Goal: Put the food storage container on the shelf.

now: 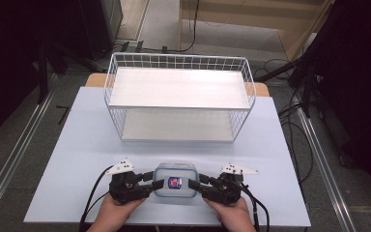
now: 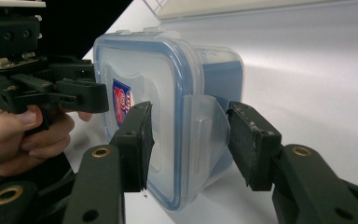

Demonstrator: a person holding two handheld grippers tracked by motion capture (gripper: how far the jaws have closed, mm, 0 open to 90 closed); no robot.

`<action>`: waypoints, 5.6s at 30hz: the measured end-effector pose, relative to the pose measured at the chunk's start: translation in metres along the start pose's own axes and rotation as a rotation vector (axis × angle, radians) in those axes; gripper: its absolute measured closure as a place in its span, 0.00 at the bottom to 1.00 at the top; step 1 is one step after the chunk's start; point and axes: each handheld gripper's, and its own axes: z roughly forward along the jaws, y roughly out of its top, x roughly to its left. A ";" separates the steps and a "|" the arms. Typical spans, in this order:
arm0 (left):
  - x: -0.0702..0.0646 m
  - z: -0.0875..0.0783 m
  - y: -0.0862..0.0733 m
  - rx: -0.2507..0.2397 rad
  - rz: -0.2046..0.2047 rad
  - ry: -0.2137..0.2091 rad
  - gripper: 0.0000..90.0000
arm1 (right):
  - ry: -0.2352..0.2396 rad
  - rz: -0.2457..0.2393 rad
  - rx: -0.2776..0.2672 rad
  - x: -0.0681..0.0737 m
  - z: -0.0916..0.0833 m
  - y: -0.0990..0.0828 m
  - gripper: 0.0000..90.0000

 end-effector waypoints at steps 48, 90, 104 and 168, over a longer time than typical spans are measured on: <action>-0.054 -0.052 0.075 -0.339 0.331 0.061 0.57 | -0.001 -0.335 -0.357 0.061 -0.048 0.071 0.56; -0.050 -0.058 0.154 -0.427 0.338 0.049 0.56 | -0.020 -0.378 -0.448 0.075 -0.058 0.147 0.56; -0.031 -0.041 0.184 -0.414 0.348 0.058 0.55 | -0.033 -0.374 -0.471 0.057 -0.048 0.177 0.56; 0.038 -0.005 0.242 -0.275 -0.083 0.001 0.57 | 0.005 0.045 -0.230 -0.007 0.000 0.248 0.55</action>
